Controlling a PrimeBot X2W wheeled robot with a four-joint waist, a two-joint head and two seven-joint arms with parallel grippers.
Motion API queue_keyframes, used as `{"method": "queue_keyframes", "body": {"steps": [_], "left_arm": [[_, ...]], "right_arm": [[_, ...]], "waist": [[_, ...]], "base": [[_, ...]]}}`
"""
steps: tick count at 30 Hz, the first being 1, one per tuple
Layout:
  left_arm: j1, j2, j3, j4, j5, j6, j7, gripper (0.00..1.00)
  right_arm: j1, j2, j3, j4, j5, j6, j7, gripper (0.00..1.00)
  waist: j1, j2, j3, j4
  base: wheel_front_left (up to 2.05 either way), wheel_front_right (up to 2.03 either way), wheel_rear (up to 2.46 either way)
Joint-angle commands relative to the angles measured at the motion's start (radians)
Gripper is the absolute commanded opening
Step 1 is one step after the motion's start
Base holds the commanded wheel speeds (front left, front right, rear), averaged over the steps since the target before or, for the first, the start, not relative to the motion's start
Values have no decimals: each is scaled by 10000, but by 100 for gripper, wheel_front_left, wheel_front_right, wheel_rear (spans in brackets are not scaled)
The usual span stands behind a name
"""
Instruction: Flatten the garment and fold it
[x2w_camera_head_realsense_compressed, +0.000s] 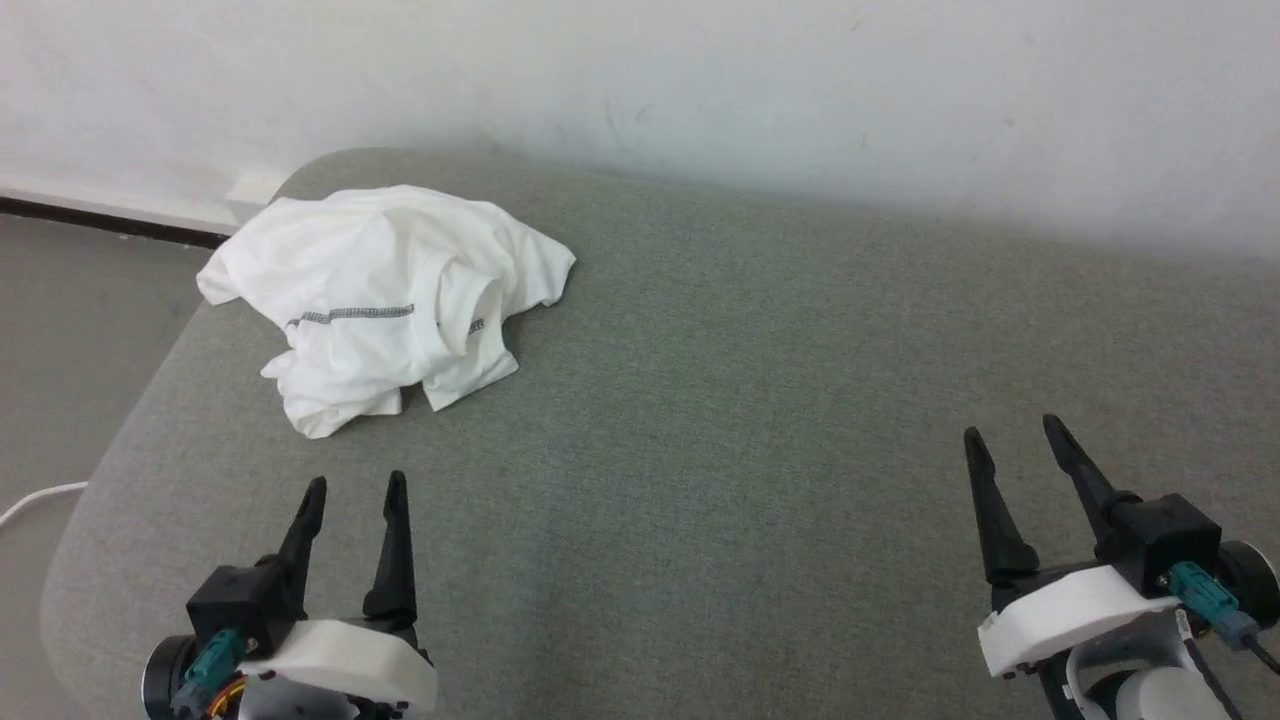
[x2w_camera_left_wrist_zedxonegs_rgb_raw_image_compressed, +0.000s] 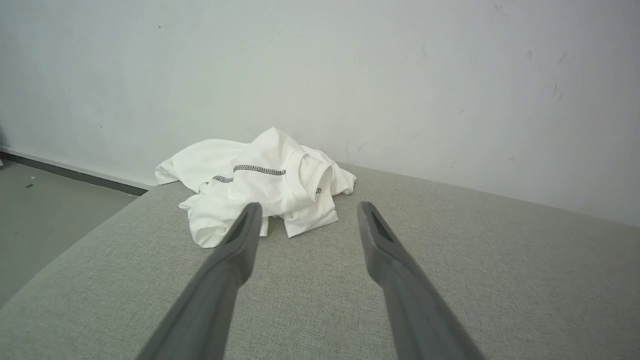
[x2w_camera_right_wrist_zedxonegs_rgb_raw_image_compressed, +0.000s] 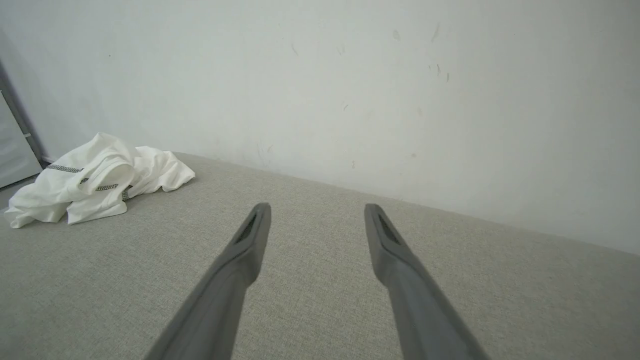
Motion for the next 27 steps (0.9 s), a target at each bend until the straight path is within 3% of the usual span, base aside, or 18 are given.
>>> {"method": "queue_keyframes", "body": {"steps": [1, 27], "left_arm": [[190, -24, 68, 41, -106, -77, -117, 100], [593, -34, 222, 211, -776, -148, -660, 100]], "right_arm": [[60, 17, 37, 54, 58, -11, -125, 100], [112, 25, 462, 564, 284, -15, -667, 100]], "waist": [[0, 0, 27, 251], [0, 0, -93, 2097]], "base": [[0, 0, 0], [0, 0, 0]]}}
